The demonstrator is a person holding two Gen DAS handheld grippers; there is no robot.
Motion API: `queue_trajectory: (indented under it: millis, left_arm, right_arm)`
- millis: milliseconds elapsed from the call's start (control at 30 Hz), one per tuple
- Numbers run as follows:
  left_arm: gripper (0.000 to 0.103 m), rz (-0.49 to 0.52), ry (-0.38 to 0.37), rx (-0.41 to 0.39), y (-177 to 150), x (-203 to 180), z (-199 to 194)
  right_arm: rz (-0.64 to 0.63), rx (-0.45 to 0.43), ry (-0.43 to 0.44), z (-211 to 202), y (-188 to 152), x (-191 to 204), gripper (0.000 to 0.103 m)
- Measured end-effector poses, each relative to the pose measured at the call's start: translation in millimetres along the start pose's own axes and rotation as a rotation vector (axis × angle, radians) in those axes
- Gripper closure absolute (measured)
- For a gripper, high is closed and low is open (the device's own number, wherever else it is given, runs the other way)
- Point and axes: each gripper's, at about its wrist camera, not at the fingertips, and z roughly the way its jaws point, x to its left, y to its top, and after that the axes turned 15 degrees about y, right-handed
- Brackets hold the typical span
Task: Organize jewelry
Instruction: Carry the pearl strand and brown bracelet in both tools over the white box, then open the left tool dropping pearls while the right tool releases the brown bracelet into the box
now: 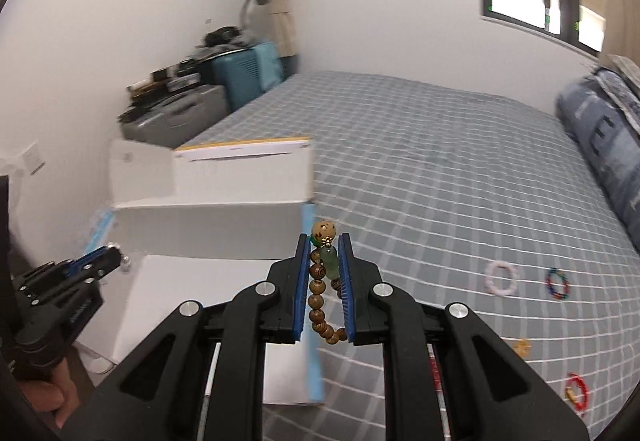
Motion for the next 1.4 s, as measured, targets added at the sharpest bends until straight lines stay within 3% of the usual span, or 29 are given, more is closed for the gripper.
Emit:
queue_trajectory:
  millis: [300,700,1167,1233,1333,1400]
  left_arm:
    - [0.092,-0.052,0.047,0.083,1.0,43.4,29.5]
    - [0.092,-0.02,0.072,0.29,-13.8,46.7,97.7]
    - [0.091,0.007,0.065,0.358,-22.2,41.9,116.6]
    - [0.09,0.008,0.074,0.361,-21.8,42.6,118.1]
    - [0.089,0.011,0.075,0.364,-21.6,43.0,118.0]
    - [0.074,0.001,0.062,0.361,-21.1,44.6,115.4]
  right_arm:
    - [-0.033,0.117,0.056,56.1,-7.3,48.6,0.089]
    - [0.032,0.385,0.029,141.6,-32.1,51.2,0.089]
    - [0.071,0.475,0.055,166.1,-43.4,48.7,0.088]
    - [0.069,0.478,0.062,166.5,-43.8,49.7,0.084]
    - [0.056,0.463,0.062,163.9,-42.1,52.9,0.061]
    - [0.052,0.451,0.054,160.8,-40.8,53.8,0.048]
